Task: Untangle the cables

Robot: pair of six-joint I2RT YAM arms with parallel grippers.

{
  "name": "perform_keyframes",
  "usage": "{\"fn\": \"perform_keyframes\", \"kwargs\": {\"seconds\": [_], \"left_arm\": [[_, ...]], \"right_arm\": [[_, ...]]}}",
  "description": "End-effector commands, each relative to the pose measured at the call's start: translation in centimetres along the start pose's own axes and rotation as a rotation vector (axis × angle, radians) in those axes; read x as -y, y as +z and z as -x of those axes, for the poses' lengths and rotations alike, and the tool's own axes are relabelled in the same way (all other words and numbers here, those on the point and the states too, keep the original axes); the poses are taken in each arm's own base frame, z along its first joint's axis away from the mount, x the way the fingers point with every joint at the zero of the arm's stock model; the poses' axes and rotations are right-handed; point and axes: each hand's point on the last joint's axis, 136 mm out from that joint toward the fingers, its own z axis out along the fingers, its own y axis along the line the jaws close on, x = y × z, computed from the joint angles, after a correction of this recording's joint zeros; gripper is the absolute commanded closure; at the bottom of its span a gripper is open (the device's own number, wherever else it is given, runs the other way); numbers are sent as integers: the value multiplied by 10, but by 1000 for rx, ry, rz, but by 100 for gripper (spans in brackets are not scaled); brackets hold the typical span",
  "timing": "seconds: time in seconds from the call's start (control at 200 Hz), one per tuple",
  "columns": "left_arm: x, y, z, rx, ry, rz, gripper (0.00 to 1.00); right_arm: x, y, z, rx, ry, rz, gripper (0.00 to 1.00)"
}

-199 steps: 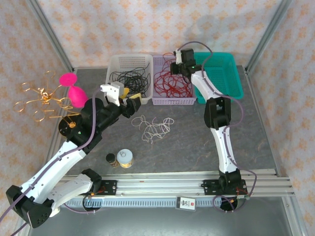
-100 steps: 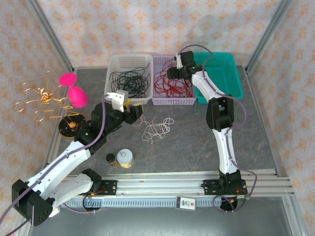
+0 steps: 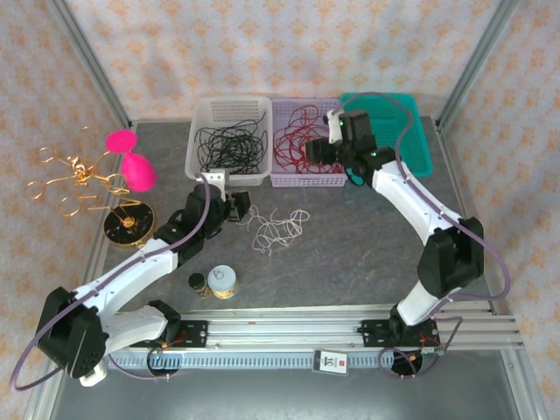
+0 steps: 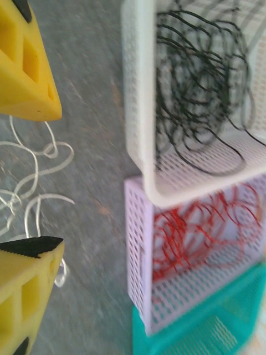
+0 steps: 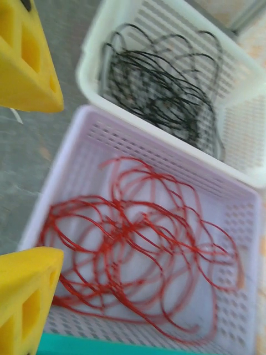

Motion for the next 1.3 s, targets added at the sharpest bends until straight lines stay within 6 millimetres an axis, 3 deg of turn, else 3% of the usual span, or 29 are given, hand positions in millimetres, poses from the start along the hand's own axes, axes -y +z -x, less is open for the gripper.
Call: {"fn": "perform_keyframes", "kwargs": {"seconds": [0.0,0.105,0.225,0.476,0.671,0.841,1.131,1.296], "left_arm": [[-38,22,-19,-48,-66,175,41],[-50,38,-24,-60,-170,215,42],[-47,59,-33,-105,-108,194,40],[-68,95,-62,-234,0,265,38],[-61,109,-78,-308,50,217,37],[-60,107,-87,-348,63,199,37],[-56,62,-53,-259,86,204,36],[-51,60,-73,-338,128,167,46]], "right_arm": [[-15,-5,-55,-5,73,70,38],[-12,-15,-78,-4,115,56,38],[-11,-23,-89,11,148,61,38],[-11,-28,-97,7,152,70,38],[-8,-34,-100,11,137,50,38],[-5,-36,-103,11,134,35,38],[-5,-35,-99,16,130,32,38],[-6,-30,-98,6,132,35,38]]}}
